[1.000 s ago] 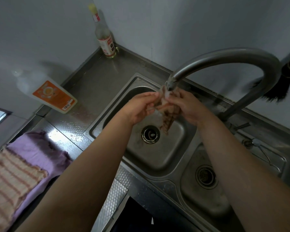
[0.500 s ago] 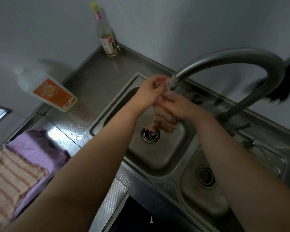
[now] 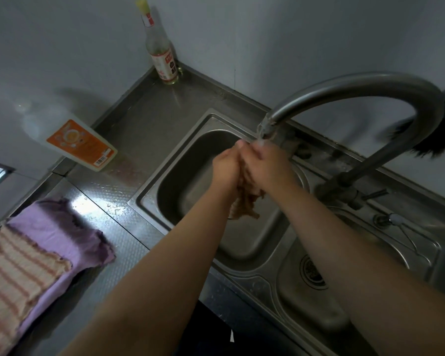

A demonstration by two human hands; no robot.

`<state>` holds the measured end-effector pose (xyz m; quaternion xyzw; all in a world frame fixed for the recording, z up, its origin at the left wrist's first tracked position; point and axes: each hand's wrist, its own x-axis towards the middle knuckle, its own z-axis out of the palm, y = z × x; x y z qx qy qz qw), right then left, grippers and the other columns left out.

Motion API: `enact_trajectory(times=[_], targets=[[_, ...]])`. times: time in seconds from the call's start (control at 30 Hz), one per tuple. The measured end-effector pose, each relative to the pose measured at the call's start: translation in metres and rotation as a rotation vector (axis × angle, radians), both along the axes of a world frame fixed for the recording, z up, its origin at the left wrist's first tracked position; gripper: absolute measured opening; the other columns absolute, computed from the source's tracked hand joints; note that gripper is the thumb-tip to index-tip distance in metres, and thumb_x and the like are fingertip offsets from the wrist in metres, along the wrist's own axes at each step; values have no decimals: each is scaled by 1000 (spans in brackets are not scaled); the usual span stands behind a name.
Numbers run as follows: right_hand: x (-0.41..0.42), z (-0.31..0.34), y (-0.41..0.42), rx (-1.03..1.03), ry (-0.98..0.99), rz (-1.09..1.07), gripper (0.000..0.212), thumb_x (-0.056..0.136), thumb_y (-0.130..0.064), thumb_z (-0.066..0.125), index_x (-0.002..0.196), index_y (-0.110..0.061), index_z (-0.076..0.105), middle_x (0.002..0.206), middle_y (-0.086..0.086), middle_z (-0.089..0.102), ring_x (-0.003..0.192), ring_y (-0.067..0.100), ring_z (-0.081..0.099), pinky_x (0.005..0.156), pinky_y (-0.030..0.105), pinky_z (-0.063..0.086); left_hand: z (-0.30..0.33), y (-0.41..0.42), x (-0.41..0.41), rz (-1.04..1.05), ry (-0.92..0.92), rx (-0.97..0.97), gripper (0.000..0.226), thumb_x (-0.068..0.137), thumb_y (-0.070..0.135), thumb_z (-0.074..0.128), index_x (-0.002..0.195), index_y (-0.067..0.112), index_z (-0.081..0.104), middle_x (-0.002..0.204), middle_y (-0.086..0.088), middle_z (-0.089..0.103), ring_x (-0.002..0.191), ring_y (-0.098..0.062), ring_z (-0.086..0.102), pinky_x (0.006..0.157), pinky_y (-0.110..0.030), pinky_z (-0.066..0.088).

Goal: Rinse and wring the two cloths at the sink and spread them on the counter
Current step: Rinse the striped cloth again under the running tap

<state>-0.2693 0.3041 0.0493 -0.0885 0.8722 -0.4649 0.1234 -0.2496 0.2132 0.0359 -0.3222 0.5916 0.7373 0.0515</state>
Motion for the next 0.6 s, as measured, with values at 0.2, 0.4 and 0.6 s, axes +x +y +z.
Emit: enact_trajectory(times=[0.2, 0.4, 0.6], targets=[[-14, 3, -11, -66, -152, -183, 29, 99, -33, 44, 78, -16, 53, 75, 4, 59, 70, 17, 61, 66, 33, 50, 15, 18, -12, 69, -149, 90, 47, 102, 48, 35, 85, 14, 63, 73, -8, 69, 67, -15, 67, 64, -28, 55], [-21, -2, -4, 29, -190, -165, 38, 101, -24, 39, 63, -22, 43, 64, -4, 45, 60, 8, 44, 62, 16, 40, 12, 25, -12, 34, -178, 64, 39, 103, 40, 38, 83, 16, 62, 72, -3, 63, 66, -14, 62, 60, -25, 51], [3, -4, -18, -44, -98, -184, 36, 101, -36, 39, 70, -22, 52, 66, -3, 57, 64, 11, 58, 59, 27, 44, 11, 8, -13, 26, -156, 65, 44, 102, 44, 37, 89, 10, 62, 74, -4, 65, 70, -16, 63, 72, -32, 54]])
